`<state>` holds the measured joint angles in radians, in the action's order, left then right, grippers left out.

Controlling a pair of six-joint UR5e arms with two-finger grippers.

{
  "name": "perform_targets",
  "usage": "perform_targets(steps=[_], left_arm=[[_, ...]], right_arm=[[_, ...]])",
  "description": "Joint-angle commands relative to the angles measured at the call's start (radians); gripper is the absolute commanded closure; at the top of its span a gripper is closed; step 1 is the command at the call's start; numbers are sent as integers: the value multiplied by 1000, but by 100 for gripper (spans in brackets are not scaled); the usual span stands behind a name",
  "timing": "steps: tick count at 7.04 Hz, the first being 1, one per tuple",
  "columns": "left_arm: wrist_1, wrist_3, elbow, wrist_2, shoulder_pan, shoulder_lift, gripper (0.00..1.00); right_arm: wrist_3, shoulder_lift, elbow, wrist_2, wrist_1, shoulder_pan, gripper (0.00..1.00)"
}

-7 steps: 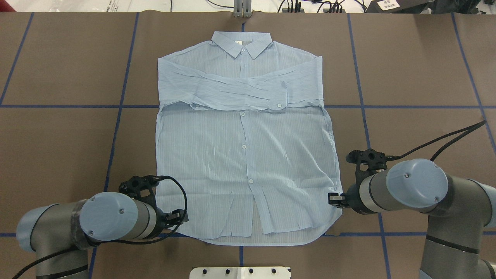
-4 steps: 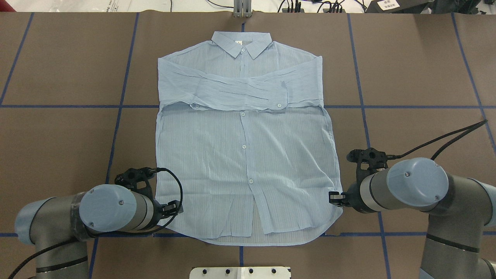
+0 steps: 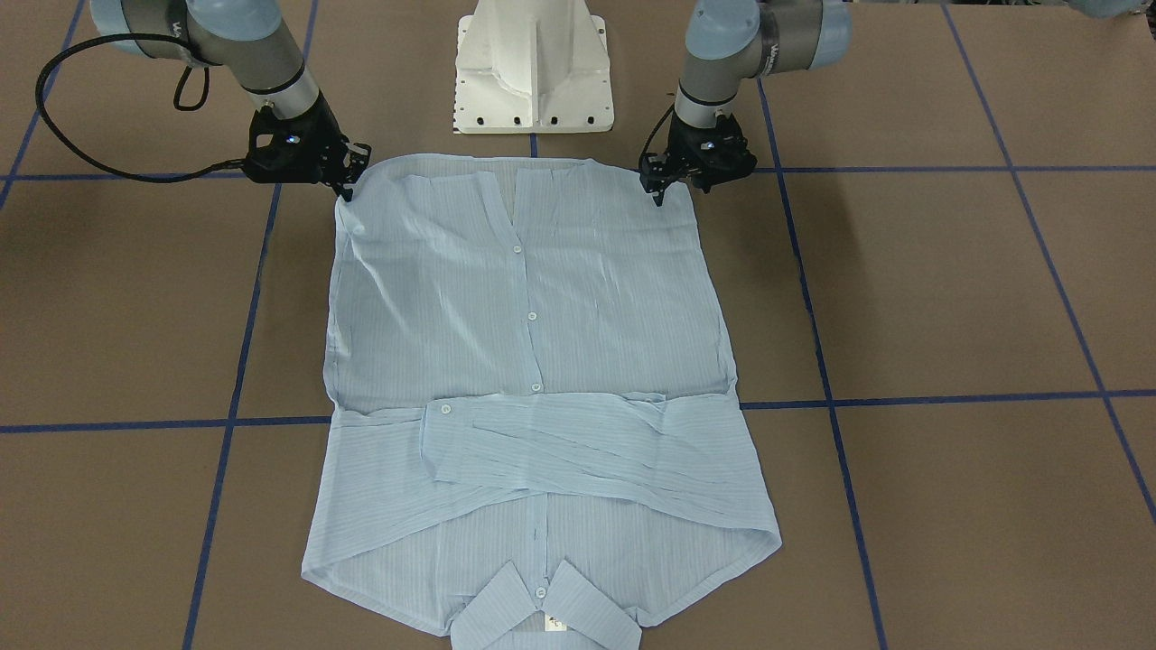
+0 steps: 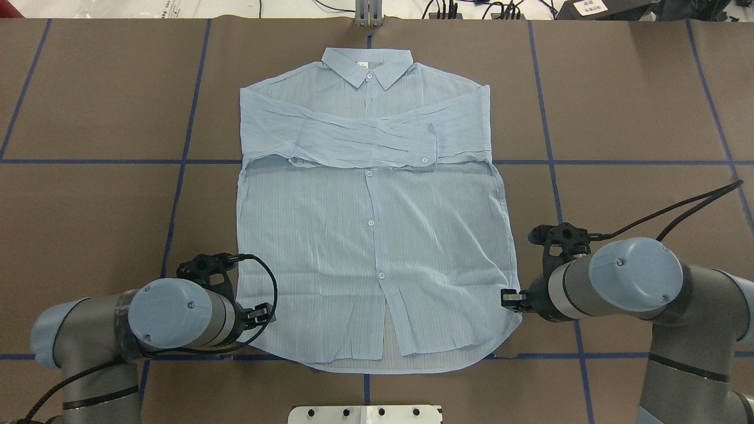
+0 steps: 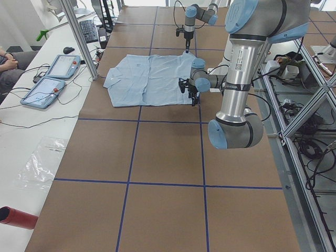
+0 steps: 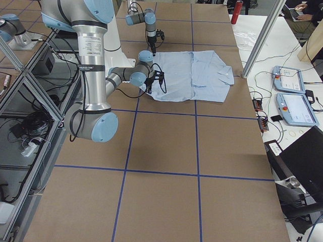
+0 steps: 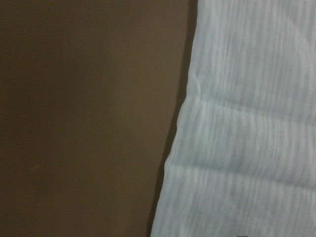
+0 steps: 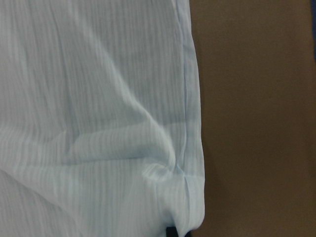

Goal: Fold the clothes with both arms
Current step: 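Grasp the other hem corner with the left gripper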

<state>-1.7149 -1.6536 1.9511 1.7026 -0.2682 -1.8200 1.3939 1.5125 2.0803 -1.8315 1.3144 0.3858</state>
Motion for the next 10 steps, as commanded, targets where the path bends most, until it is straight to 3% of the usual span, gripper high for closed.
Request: perform_targets(steps=[1,4,5,10], left_arm=[[0,-2,-1,0,1,-1,76],[-2,0,-6,0,3,-2,87],[0,0,5,2,3,-4,100],[27,2,109,6,-20,-2,100]], right_arm=[[0,0,1,0,0,1,100],[0,2,1,0,0,4,100],[-1,2,1,0,0,4,100],[-3,-1,7,-17,0,45,100]])
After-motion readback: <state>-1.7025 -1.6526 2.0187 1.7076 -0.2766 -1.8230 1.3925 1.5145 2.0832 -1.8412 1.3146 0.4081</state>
